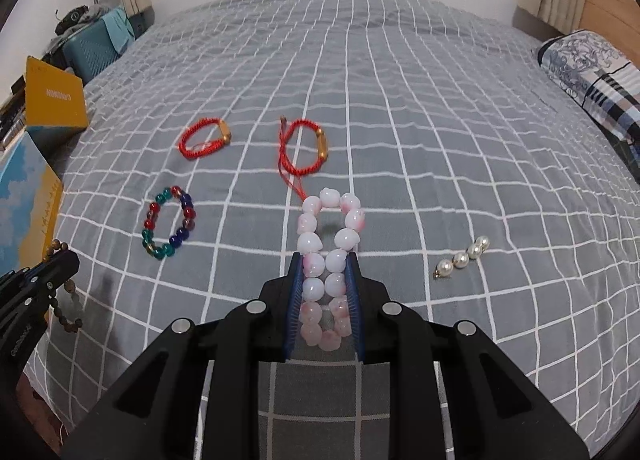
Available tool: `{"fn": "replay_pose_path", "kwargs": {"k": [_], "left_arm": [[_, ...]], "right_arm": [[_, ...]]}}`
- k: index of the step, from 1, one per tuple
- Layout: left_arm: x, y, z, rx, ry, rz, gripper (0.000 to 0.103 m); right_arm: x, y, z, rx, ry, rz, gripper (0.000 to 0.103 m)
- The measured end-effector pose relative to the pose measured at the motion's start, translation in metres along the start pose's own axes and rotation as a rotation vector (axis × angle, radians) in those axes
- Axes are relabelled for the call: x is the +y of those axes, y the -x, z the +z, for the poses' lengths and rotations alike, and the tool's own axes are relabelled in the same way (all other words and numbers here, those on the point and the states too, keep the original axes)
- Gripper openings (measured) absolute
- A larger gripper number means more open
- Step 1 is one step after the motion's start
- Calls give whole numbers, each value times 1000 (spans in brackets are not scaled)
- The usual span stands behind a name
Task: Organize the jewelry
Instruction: 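Carry the wooden bracelet in the left tool while the right tool carries the pink bracelet to the box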
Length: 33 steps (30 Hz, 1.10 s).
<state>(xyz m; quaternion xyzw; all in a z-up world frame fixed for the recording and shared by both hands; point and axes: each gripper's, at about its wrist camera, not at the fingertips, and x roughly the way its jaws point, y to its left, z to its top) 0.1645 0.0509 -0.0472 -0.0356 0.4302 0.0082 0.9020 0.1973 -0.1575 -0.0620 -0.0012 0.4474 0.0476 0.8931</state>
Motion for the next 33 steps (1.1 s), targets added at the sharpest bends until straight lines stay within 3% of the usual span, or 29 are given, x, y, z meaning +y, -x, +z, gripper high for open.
{"fn": "replay_pose_path", "kwargs": {"k": [18, 33], "left_arm": [[-3, 43, 8, -205, 8, 40, 7], [-9, 65, 20, -196, -9, 41, 7]], "right_arm": [[6, 39, 7, -211, 14, -66, 20], [12, 66, 17, -185, -39, -26, 20]]}}
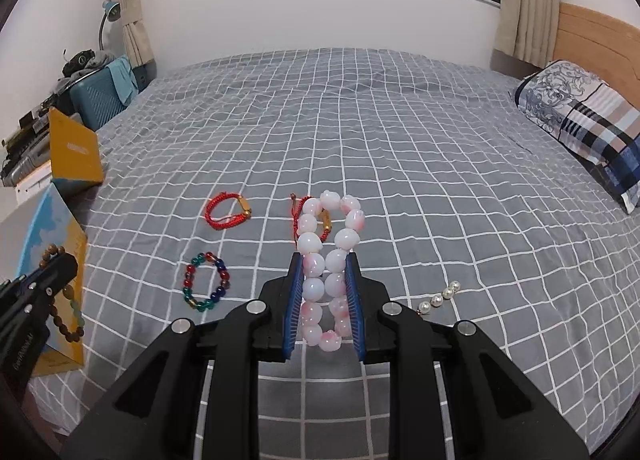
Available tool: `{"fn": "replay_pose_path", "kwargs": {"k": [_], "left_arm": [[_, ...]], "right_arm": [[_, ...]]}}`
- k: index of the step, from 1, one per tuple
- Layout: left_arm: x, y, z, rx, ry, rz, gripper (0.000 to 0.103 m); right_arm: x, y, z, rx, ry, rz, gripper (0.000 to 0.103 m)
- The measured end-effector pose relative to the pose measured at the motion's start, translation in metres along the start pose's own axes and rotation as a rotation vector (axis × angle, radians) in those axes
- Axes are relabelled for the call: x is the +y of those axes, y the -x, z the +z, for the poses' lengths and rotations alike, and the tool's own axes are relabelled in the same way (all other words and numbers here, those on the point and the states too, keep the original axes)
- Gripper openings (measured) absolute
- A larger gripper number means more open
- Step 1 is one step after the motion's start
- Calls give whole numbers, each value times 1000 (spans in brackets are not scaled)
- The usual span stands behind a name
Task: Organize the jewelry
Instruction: 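Carry the wooden bracelet in the left tool while the right tool carries the pink bracelet to the box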
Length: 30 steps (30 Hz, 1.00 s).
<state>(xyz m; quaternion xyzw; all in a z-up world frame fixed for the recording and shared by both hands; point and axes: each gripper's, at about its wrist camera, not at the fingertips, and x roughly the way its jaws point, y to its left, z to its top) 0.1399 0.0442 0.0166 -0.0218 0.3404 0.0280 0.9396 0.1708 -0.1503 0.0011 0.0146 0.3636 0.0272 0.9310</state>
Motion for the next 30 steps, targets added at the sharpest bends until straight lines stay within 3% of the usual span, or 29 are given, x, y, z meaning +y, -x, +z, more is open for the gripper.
{"fn": "replay_pose_path", "kwargs": {"k": [4, 10, 18, 30], "left_arm": [[4, 9, 8, 16, 5, -10, 7], [26, 39, 22, -3, 21, -1, 7], [93, 85, 32, -44, 65, 149, 7], [223, 102, -9, 42, 224, 326, 7]], "right_arm": [[10, 14, 13, -1, 13, -1, 20], [44, 32, 35, 5, 45, 74, 20], [130, 63, 50, -23, 137, 187, 20], [285, 83, 16, -23, 316, 394, 20]]}}
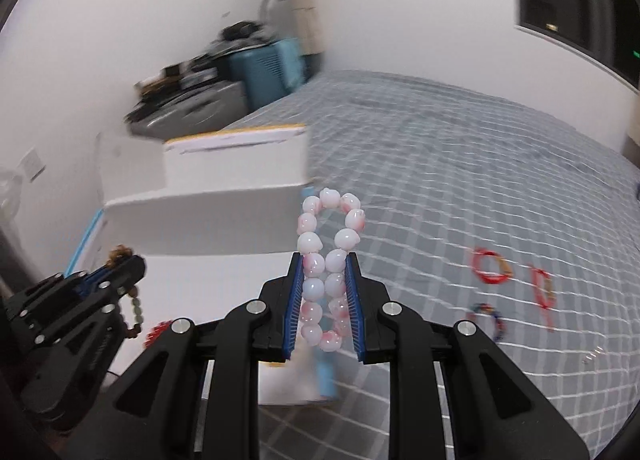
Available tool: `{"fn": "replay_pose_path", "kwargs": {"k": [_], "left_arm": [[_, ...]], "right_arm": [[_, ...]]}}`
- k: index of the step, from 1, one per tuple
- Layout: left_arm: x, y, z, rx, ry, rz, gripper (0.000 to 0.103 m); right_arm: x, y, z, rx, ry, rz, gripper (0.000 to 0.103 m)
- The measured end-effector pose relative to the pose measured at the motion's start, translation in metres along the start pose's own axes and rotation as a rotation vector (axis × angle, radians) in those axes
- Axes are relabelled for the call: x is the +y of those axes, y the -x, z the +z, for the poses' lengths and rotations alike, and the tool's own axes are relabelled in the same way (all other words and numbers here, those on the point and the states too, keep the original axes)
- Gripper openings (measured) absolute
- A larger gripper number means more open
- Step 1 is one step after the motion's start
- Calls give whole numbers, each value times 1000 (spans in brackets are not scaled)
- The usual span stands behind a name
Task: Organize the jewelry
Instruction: 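Carry the wooden bracelet in the left tool while the right tool carries the pink bracelet to the box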
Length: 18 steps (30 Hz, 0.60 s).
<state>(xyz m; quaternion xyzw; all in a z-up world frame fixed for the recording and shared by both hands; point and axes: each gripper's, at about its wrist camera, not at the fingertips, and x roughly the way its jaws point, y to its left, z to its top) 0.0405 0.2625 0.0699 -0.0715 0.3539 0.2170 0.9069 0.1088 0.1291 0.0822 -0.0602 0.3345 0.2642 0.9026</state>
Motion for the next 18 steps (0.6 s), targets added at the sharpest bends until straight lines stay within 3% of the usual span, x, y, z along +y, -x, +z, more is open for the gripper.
{"fn": "replay_pose_path", "kwargs": {"k": [5, 12, 18], "left_arm": [[38, -19, -10, 73, 30, 63, 7], [66, -46, -20, 198, 69, 57, 7], [73, -58, -26, 261, 80, 51, 7]], "right_arm": [[40, -32, -3, 91, 33, 48, 20], [56, -93, -16, 315, -3, 45, 20], [63, -108, -26, 373, 2, 38, 20]]}}
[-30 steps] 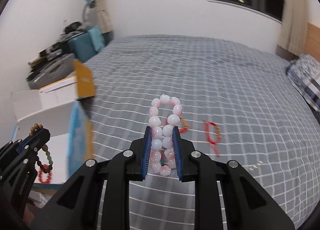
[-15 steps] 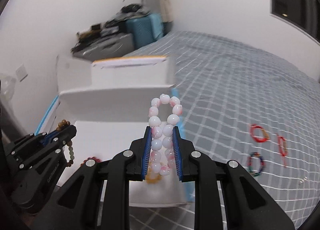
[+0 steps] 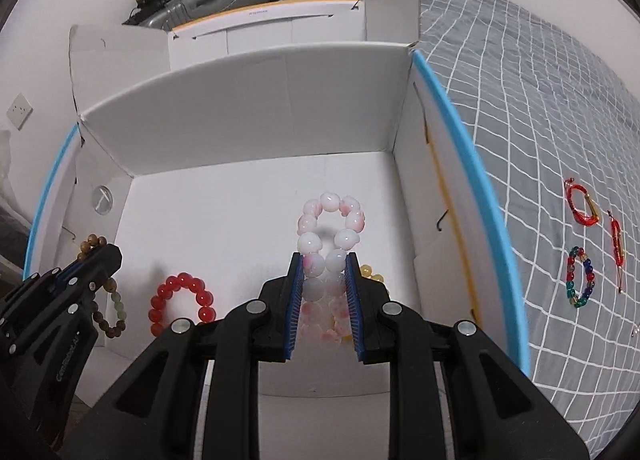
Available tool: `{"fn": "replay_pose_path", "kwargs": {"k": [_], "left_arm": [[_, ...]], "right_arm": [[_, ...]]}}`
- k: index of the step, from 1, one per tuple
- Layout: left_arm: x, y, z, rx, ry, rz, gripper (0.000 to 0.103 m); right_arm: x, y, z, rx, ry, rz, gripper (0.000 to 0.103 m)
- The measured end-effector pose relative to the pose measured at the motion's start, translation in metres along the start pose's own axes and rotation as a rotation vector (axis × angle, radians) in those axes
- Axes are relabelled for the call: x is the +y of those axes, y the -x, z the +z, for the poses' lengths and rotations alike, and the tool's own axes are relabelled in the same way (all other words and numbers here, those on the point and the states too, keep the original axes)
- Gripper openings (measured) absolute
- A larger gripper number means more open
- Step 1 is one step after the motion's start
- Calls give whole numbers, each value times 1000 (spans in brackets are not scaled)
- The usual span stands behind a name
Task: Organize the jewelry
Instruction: 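Carry the wooden bracelet in the left tool while the right tool carries the pink bracelet to the box, then open the left tool while the right tool opens, releasing both bracelets into the box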
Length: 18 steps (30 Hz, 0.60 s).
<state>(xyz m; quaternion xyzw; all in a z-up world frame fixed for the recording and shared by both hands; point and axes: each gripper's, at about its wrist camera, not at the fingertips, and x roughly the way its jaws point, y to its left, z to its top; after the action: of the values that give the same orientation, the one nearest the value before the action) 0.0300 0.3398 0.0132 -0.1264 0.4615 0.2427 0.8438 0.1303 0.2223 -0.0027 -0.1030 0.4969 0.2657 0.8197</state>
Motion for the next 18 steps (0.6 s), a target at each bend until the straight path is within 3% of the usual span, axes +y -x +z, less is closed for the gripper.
{"fn": "replay_pose_path", "kwargs": {"k": [8, 11, 12, 13, 15, 18], "left_arm": [[-1, -1, -3, 3, -6, -2, 8], [-1, -1, 0, -1, -8, 7, 10], [-1, 1, 0, -5, -11, 20, 11], [-1, 3, 0, -8, -12, 32, 18], [2, 8, 1, -25, -4, 48, 50], [5, 20, -1, -63, 9, 66, 65]], "right_arm": [[6, -3, -3, 3, 24, -17, 20], [6, -3, -1, 6, 21, -16, 23], [6, -2, -1, 6, 21, -14, 32], [6, -1, -1, 2, 20, -10, 37], [6, 4, -1, -14, 12, 6, 54], [7, 18, -2, -60, 19, 13, 67]]}}
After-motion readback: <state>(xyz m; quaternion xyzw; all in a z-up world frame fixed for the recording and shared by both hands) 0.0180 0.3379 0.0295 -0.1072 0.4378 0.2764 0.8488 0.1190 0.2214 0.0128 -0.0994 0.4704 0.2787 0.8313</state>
